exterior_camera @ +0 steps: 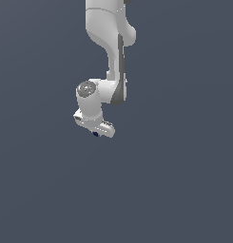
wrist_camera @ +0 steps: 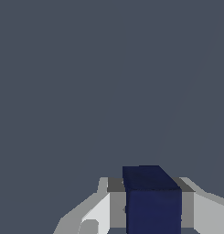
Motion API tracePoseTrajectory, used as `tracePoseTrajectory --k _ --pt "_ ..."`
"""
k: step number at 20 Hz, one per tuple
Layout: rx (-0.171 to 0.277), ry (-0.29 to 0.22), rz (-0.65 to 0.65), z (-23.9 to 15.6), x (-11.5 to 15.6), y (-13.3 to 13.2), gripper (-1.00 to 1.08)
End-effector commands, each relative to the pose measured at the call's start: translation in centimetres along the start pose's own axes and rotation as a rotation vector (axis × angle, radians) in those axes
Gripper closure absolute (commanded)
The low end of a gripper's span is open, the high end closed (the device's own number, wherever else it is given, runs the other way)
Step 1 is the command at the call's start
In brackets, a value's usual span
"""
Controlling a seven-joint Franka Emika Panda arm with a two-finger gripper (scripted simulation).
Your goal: Pick up the object and move it to a goal position.
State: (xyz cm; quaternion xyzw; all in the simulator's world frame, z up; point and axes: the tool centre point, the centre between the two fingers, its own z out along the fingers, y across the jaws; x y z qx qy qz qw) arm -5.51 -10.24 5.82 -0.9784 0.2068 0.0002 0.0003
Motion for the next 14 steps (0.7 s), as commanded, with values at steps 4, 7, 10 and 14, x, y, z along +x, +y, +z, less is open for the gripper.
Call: tracePoseTrajectory --k 4,7,10,14 --pt "0.0 0.0 0.0 -1.4 -2.0 1.5 1.08" --pt "0.0 0.0 0.0 -2.0 -2.8 2.0 1.08" --pt "0.0 0.0 0.0 -2.3 -3.2 2.4 1.08" --pt "0.0 0.0 0.0 -2.5 -3.4 2.6 1.08"
